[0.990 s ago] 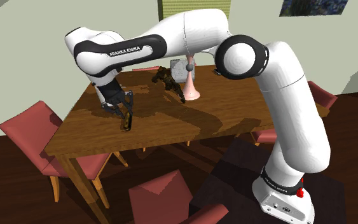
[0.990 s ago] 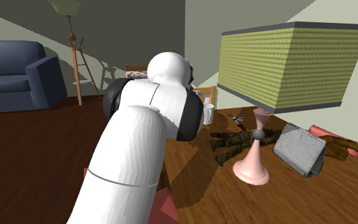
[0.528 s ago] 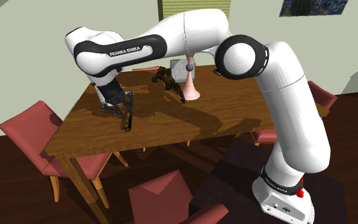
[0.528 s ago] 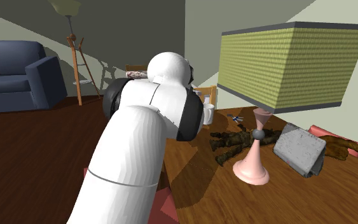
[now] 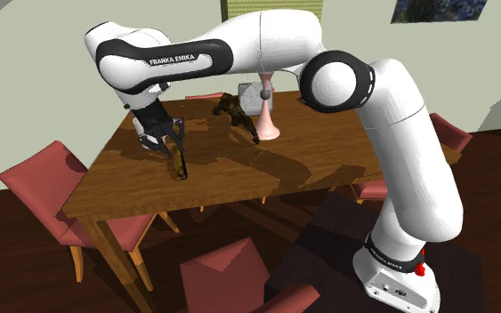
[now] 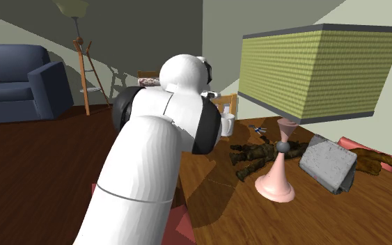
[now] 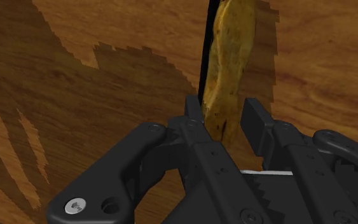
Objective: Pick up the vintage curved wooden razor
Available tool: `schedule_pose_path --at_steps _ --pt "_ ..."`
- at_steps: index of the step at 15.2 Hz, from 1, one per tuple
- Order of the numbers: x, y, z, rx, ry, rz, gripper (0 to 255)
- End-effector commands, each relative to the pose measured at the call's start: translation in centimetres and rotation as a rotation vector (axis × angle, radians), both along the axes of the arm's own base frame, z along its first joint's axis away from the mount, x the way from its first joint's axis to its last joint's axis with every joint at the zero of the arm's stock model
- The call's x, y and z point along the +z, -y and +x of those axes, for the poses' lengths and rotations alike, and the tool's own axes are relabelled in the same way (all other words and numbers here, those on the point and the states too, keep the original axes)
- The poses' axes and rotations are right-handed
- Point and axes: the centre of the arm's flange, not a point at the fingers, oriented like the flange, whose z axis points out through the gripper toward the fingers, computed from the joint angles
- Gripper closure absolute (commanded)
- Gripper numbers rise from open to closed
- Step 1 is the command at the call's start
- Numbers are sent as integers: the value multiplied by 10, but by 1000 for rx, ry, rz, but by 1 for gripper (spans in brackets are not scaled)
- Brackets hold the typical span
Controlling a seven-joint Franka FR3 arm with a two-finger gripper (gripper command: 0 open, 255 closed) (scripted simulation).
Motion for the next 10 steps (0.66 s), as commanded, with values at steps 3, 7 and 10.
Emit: schedule_pose_path --at_steps 3,7,10 --pt "21 0 0 0 0 0 255" --pt "42 0 0 0 0 0 255" --pt "49 0 0 0 0 0 255"
